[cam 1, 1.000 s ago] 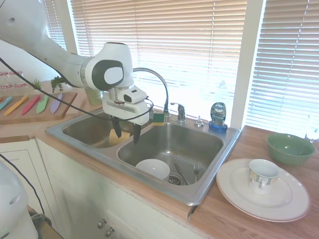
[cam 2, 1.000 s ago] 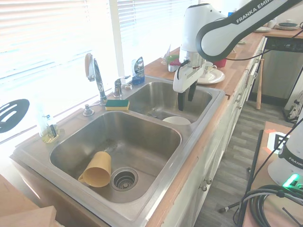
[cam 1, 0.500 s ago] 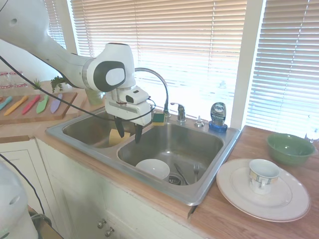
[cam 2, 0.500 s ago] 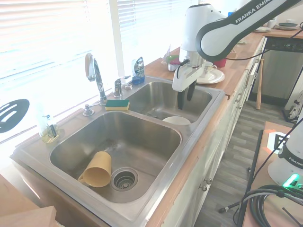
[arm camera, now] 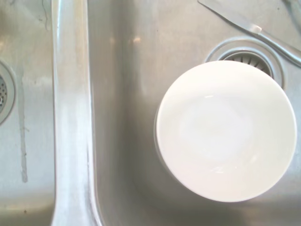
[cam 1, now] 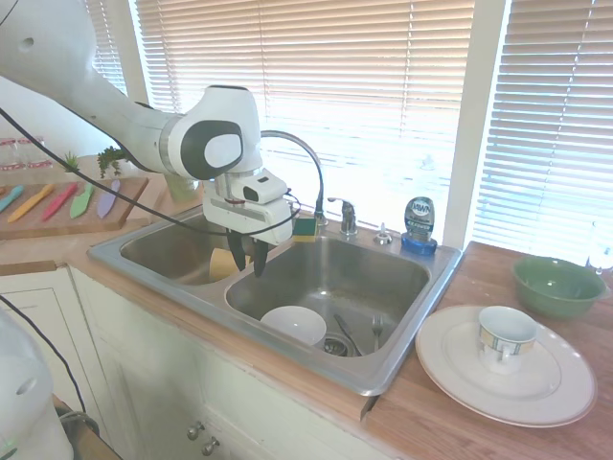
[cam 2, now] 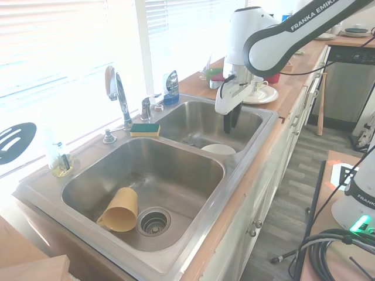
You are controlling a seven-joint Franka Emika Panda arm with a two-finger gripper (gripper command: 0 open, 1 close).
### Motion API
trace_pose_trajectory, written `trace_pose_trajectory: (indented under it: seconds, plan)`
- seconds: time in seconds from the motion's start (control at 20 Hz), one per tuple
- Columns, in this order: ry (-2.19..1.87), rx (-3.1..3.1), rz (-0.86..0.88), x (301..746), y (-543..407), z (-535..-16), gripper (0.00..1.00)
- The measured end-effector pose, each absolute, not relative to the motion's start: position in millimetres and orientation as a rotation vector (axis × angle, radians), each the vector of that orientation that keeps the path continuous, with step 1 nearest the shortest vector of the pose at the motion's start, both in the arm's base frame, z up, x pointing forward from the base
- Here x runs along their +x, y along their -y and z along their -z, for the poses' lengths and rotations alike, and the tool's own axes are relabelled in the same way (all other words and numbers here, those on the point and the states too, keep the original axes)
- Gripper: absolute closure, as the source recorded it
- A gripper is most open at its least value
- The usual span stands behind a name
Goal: Turn on the faucet
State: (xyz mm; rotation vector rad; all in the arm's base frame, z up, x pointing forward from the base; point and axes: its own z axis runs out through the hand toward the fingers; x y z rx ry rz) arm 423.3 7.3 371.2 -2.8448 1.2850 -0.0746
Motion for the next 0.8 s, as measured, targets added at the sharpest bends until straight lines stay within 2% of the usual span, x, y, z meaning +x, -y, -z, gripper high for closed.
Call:
trace_pose_trajectory:
  seconds: [0.3,0.8]
  plan:
    - [-1.277,-2.828,0.126,446.5,-7.8,-371.5,1.0]
    - [-1.355,-2.729,0.221,565.3,-9.2,-378.6,1.0]
